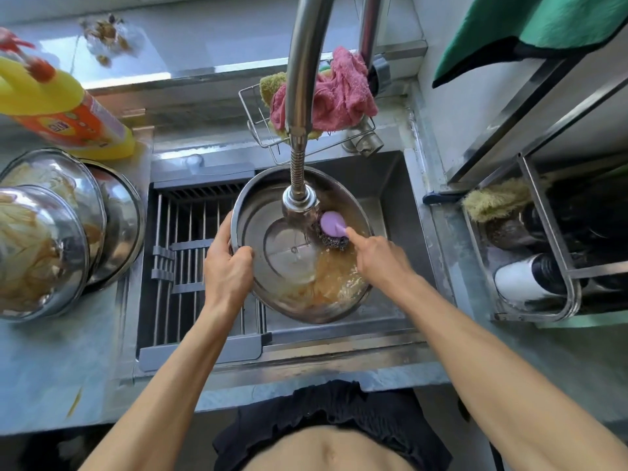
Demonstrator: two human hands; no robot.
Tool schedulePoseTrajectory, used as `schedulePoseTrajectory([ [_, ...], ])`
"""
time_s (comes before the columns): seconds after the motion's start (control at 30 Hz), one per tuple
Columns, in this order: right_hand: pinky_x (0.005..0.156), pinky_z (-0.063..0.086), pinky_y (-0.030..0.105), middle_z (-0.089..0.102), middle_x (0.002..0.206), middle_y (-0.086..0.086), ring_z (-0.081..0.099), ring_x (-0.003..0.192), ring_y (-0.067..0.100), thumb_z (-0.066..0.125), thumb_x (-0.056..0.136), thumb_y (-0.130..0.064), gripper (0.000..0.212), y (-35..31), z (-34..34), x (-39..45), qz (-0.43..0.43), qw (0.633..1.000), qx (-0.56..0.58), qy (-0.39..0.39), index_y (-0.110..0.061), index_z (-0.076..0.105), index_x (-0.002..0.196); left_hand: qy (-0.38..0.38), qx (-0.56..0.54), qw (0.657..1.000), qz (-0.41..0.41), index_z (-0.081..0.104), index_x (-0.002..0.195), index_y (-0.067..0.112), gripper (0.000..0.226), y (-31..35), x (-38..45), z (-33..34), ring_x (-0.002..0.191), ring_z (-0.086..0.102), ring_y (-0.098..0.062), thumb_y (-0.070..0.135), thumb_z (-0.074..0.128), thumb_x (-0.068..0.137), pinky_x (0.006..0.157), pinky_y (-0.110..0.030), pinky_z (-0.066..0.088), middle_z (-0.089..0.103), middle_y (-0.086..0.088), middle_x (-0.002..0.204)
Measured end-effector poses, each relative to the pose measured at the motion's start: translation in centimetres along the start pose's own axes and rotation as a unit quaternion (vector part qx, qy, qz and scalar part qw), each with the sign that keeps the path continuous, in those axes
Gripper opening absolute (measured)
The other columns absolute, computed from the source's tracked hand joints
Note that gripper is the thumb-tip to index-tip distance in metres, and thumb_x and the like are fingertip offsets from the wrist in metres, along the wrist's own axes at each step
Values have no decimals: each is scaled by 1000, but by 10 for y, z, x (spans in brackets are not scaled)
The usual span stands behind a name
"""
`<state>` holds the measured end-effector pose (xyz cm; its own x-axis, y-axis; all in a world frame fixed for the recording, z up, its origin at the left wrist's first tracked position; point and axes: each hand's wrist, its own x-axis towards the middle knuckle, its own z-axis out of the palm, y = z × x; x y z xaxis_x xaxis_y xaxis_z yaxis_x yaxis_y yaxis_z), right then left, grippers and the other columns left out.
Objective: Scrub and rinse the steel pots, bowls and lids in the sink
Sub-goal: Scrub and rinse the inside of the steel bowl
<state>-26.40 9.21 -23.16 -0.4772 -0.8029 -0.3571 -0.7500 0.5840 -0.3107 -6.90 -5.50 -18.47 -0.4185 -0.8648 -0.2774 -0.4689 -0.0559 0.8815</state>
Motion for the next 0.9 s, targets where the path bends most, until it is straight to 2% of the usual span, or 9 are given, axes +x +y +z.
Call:
schedulePoseTrajectory([
  [0.07,58,43,34,59,82,10,57,68,29,42,95,-4,61,-6,5,-9,10,999,33,-38,-33,38,148,47,-7,999,-10,58,134,43,71,-1,-1,8,60,51,-7,-4,45,81,59,-26,46,64,11,73],
  [0.2,72,50,31,63,116,13,63,82,23,42,100,-12,45,-29,10,-40,12,972,191,-135,-32,54,138,75,0,997,1,46,144,47,71,3,-2,22,83,60,-3,6,46,87,73,-29,50,69,10,103],
  [0.37,94,53,43,65,123,5,66,107,30,46,101,-12,44,-52,14,-50,6,951,278,-135,-22,49,143,72,34,997,7,37,149,49,63,1,-5,40,121,61,-12,20,47,94,104,-45,50,65,9,135],
  [0.43,94,53,44,66,122,8,66,105,30,46,99,-9,46,-52,20,-46,13,956,268,-120,-25,50,142,68,46,996,20,35,150,50,63,2,-4,40,129,56,-11,21,47,96,110,-45,46,60,10,142],
  [0.5,90,54,42,64,121,12,65,99,31,44,97,-9,49,-41,24,-40,30,966,230,-112,-30,53,140,55,44,997,26,35,149,51,61,4,-2,36,126,57,-9,21,47,97,109,-41,47,61,11,140],
  [0.63,79,47,37,60,118,19,59,106,40,41,98,-12,49,-3,20,-23,86,985,112,-99,-35,49,140,39,36,998,27,42,147,48,58,10,-6,26,105,58,16,16,49,100,90,-10,45,66,19,126],
  [0.73,72,43,34,63,117,19,61,102,38,41,97,-9,57,6,12,-6,99,989,101,-44,-40,43,145,15,24,1000,13,49,142,48,60,9,-11,24,95,64,8,11,50,96,81,-18,52,72,21,107],
  [0.8,73,47,36,65,115,18,62,98,38,41,98,-11,58,3,9,6,96,987,128,-14,-44,41,146,5,19,1000,3,52,140,48,61,3,-14,26,84,67,-4,8,50,93,75,-30,58,74,9,94],
  [0.9,67,45,32,70,111,17,64,89,38,41,96,-14,55,-20,4,16,11,980,198,11,-44,46,143,-5,-4,1000,-16,55,139,44,59,-4,-16,34,84,67,-14,8,51,92,78,-40,58,74,2,93],
])
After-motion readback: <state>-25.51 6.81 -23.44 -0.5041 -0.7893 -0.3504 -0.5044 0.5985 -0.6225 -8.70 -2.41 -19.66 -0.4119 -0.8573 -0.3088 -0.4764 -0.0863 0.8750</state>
